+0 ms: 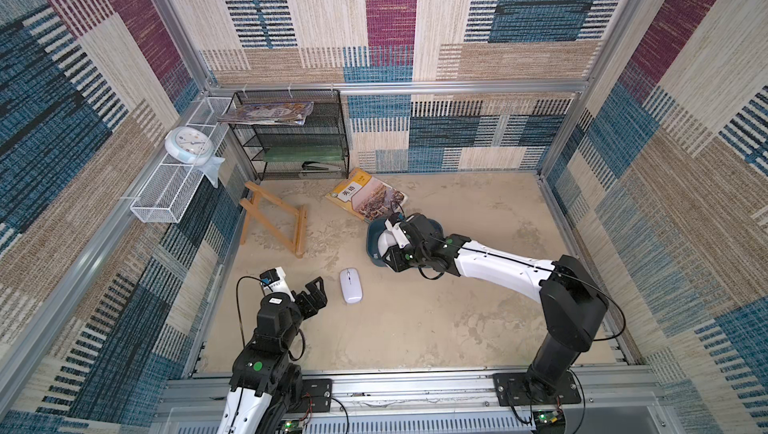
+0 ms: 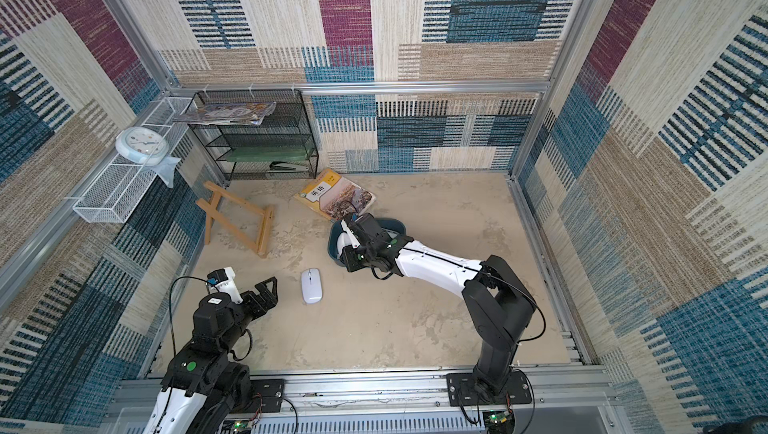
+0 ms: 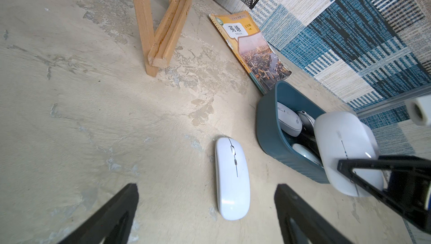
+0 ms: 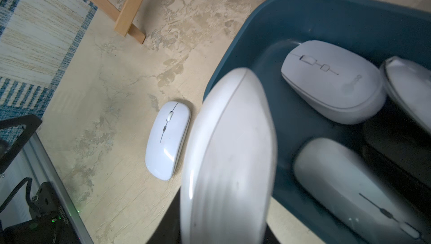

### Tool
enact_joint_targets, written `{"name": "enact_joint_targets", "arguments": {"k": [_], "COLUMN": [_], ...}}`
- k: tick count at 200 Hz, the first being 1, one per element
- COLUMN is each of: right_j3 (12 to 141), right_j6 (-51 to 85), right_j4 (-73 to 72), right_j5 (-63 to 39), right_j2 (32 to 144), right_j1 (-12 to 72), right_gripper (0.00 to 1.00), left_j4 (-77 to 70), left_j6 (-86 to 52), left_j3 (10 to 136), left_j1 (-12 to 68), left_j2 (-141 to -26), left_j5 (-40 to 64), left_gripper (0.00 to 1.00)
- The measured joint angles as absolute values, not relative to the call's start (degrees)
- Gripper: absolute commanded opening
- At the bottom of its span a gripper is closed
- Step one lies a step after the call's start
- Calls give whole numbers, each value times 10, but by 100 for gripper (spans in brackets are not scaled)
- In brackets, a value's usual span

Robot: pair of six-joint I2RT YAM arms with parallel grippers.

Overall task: Take out the mouse from the storage box
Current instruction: Place the mouse at the center of the board.

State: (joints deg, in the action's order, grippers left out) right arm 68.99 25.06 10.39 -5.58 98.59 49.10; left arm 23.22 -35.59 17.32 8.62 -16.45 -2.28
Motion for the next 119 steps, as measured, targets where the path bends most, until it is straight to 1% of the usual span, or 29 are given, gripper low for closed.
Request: {"name": "enact_joint_targets", "arguments": {"k": [65,119], "right_j3": [551,488], "right_j6": [309,365], "right_j4": [24,-50], "right_j5": [-65,-79], "right_j2": [901,895], "right_j1": [534,558], "right_gripper": [21,21], "left_j4": [233,236], "left_j6": [-356,-356], "left_j3": [173,173], "left_j1": [86,86], "left_j2": [-157,-153], "left_j5": [-23,-24], "left_gripper": [99,99]}}
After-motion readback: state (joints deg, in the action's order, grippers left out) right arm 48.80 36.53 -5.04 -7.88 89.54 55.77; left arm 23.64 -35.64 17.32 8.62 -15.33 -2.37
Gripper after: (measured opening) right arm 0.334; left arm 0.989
